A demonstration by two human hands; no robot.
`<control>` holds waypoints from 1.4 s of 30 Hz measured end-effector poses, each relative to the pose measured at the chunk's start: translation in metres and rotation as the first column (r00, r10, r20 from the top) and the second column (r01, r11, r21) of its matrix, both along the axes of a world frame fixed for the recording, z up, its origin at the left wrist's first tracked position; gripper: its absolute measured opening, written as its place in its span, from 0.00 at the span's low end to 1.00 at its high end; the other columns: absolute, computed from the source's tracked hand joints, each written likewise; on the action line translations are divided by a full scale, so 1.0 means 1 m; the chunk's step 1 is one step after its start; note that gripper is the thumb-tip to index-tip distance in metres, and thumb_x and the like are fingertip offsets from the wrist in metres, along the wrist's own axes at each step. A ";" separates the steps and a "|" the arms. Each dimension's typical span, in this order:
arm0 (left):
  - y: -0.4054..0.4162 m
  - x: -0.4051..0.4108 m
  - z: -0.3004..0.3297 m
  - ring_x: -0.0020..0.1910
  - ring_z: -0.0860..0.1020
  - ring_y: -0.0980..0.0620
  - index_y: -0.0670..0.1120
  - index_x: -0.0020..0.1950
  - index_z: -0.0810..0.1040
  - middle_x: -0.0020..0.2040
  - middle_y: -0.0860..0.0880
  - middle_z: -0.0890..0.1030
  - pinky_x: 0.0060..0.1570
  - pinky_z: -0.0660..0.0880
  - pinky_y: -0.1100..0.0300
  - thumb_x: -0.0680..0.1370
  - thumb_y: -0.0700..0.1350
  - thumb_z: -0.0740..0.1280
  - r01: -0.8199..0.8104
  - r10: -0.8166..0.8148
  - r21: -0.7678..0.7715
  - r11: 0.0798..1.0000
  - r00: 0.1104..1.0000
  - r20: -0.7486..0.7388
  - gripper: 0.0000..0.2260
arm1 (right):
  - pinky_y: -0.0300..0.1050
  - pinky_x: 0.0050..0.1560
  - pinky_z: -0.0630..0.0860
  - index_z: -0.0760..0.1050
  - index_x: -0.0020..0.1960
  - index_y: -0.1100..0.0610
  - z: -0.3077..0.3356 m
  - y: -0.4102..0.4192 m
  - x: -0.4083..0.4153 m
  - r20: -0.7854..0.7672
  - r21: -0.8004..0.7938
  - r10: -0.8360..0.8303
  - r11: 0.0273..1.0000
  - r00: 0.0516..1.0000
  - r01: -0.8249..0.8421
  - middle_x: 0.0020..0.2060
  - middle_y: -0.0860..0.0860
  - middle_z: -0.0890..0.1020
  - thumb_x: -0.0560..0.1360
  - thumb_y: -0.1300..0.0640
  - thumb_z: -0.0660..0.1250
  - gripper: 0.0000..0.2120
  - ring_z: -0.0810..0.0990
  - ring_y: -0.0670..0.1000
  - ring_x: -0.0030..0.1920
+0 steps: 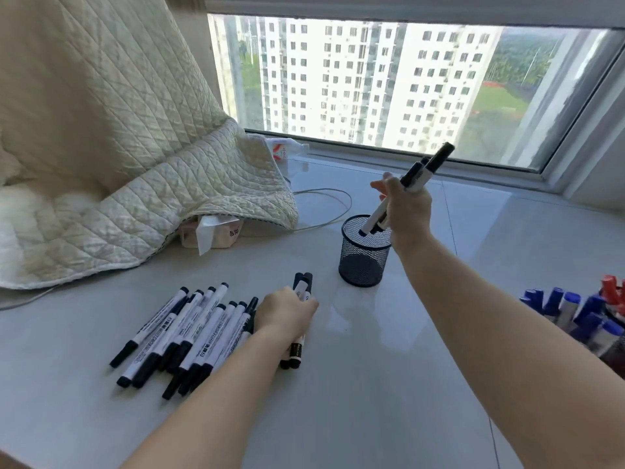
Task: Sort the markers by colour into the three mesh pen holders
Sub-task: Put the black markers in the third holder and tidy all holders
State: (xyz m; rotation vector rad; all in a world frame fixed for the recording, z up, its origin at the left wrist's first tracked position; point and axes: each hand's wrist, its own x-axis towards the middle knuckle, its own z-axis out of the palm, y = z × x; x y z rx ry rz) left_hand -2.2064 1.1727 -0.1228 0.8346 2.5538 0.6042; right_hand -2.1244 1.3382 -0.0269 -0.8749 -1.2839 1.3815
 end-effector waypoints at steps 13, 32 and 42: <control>0.001 0.001 -0.009 0.39 0.71 0.46 0.46 0.39 0.67 0.35 0.49 0.70 0.34 0.63 0.58 0.74 0.54 0.60 -0.013 0.014 0.013 1.000 0.998 -0.064 0.12 | 0.42 0.44 0.68 0.78 0.52 0.58 -0.053 0.003 0.002 0.465 0.122 -0.084 0.992 0.881 0.031 0.42 0.50 0.79 0.74 0.57 0.64 0.09 0.75 0.51 0.42; -0.031 0.053 0.093 0.21 0.68 0.58 0.47 0.37 0.69 0.23 0.54 0.70 0.27 0.67 0.62 0.73 0.36 0.65 -0.455 -0.258 0.779 0.431 0.765 0.590 0.09 | 0.41 0.38 0.67 0.73 0.47 0.53 -0.054 -0.125 0.092 0.452 0.069 -0.172 0.985 0.875 0.158 0.32 0.45 0.74 0.72 0.61 0.65 0.06 0.74 0.51 0.35; -0.008 0.106 0.080 0.25 0.76 0.60 0.49 0.36 0.73 0.25 0.55 0.75 0.31 0.71 0.64 0.75 0.44 0.68 -0.441 -0.240 0.804 0.400 0.796 0.556 0.08 | 0.47 0.39 0.73 0.69 0.45 0.50 -0.052 -0.143 0.103 0.386 0.049 -0.175 0.984 0.906 0.169 0.34 0.45 0.76 0.73 0.58 0.63 0.04 0.77 0.56 0.37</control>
